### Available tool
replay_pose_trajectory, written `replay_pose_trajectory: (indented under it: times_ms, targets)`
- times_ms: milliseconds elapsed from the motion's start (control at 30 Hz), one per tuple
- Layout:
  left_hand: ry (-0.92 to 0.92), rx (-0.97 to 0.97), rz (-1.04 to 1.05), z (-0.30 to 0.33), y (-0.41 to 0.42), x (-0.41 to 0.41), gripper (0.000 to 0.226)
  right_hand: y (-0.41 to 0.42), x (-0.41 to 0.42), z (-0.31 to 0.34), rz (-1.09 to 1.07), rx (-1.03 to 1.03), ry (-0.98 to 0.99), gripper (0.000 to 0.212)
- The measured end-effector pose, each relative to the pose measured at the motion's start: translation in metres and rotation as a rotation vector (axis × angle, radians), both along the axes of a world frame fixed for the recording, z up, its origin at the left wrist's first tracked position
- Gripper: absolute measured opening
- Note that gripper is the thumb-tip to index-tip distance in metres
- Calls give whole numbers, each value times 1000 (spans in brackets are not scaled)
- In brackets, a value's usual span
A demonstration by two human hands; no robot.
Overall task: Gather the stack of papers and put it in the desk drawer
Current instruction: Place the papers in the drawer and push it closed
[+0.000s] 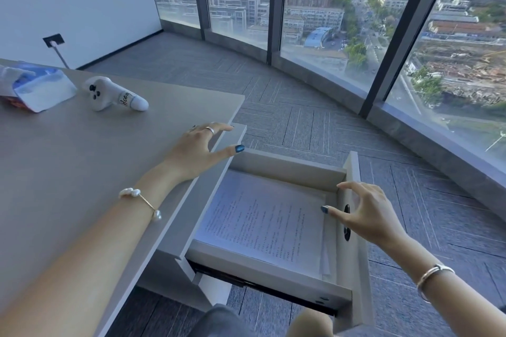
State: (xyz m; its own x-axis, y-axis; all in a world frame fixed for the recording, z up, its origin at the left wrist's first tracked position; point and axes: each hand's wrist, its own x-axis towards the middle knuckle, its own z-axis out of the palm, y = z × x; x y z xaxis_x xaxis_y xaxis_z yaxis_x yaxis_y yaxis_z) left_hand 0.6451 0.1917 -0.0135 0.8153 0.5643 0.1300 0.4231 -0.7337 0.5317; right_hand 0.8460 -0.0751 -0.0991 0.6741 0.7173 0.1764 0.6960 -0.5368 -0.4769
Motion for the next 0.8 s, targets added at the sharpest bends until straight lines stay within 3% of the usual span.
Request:
replay_pose_trajectory:
  times_ms: [233, 433, 600, 800]
  targets:
    - [-20, 0, -2, -2, 2, 1, 60, 43, -27, -3, 186, 86, 57, 66]
    - [-39, -22, -4, 0, 2, 0, 53, 52, -31, -6, 412, 68, 243, 91]
    - [-39, -15, -8, -5, 7, 0, 59, 40, -26, -22, 440, -112, 291, 123]
    - [-38, 14, -4, -5, 8, 3, 58, 50, -32, -25, 447, -97, 340, 129]
